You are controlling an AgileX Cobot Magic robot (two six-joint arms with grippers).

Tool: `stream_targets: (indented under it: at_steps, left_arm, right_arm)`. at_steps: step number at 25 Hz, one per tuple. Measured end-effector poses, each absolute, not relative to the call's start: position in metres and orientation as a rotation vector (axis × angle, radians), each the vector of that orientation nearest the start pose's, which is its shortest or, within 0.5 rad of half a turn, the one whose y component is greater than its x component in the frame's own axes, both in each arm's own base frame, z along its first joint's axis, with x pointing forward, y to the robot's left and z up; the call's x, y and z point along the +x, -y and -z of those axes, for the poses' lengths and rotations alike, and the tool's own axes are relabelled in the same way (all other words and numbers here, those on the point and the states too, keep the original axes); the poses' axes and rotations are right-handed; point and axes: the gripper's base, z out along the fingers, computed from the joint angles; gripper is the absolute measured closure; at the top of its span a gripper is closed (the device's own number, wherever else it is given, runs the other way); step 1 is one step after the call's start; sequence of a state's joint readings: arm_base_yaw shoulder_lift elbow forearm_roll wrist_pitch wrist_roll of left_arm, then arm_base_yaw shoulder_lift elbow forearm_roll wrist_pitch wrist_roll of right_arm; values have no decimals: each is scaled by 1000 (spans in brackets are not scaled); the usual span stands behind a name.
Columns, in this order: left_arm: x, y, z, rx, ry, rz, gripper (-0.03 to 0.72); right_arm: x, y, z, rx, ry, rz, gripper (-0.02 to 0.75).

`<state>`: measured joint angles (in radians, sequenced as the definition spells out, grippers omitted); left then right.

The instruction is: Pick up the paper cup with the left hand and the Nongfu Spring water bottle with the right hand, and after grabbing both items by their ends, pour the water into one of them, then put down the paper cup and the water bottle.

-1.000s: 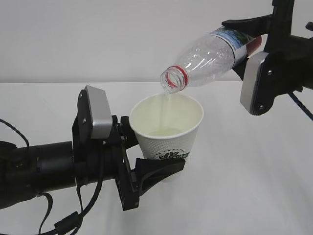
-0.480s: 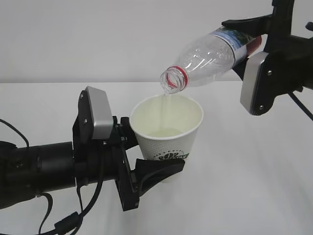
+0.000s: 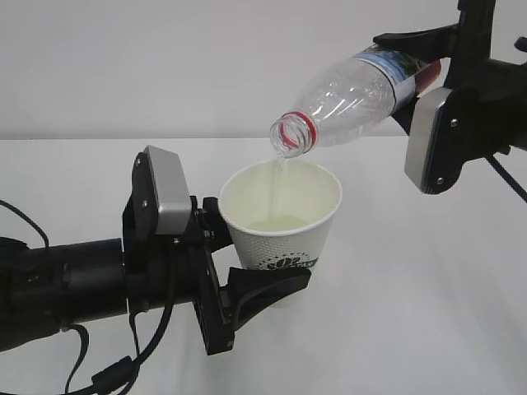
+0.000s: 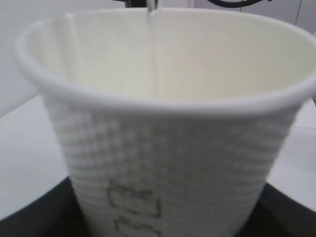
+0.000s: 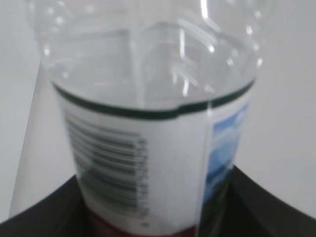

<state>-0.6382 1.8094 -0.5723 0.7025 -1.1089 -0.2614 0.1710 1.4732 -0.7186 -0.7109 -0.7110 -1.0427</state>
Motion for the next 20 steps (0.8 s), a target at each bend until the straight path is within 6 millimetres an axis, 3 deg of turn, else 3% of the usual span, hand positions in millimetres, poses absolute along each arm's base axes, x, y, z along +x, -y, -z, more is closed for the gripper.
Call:
stream_targets:
  at_steps: [20]
  left_arm:
    - [210,221,-157,1060,-1441,922,162]
  right_arm:
    - [293,-88,-260,-1544,-799,746,290]
